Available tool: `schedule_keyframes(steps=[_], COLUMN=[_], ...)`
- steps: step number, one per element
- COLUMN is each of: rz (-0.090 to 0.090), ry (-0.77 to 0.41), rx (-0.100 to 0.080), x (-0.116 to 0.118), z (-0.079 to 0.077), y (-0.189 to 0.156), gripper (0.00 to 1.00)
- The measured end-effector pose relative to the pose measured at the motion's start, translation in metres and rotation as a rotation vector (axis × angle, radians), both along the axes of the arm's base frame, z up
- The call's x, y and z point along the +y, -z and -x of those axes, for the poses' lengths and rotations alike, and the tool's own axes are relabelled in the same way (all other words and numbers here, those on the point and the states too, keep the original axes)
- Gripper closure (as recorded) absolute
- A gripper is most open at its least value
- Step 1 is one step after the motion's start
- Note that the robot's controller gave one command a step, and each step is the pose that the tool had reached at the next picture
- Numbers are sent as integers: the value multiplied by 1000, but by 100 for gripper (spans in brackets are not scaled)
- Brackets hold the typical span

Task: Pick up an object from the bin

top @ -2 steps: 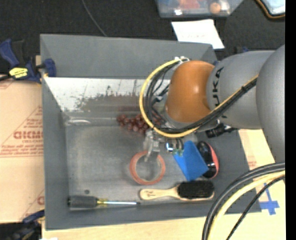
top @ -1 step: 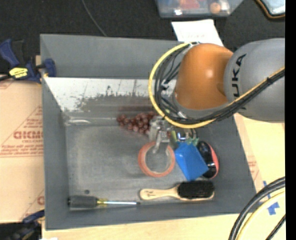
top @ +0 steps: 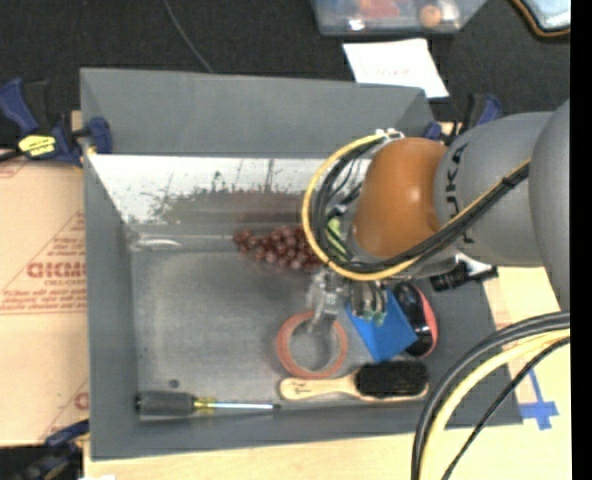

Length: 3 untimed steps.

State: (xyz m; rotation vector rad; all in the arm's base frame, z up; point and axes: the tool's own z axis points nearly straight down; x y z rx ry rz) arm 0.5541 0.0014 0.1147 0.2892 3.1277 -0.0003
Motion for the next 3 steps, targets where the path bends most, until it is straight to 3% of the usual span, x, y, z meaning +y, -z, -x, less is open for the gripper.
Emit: schedule_keyframes(steps=[1,2,3], rz=[3,-1,6], ry=[-243,-285,-483], rx=[-29,-7,-37], x=[5,-67,-70], z=[-25,52,51], y=[-81,44,-41], gripper=[0,0,100])
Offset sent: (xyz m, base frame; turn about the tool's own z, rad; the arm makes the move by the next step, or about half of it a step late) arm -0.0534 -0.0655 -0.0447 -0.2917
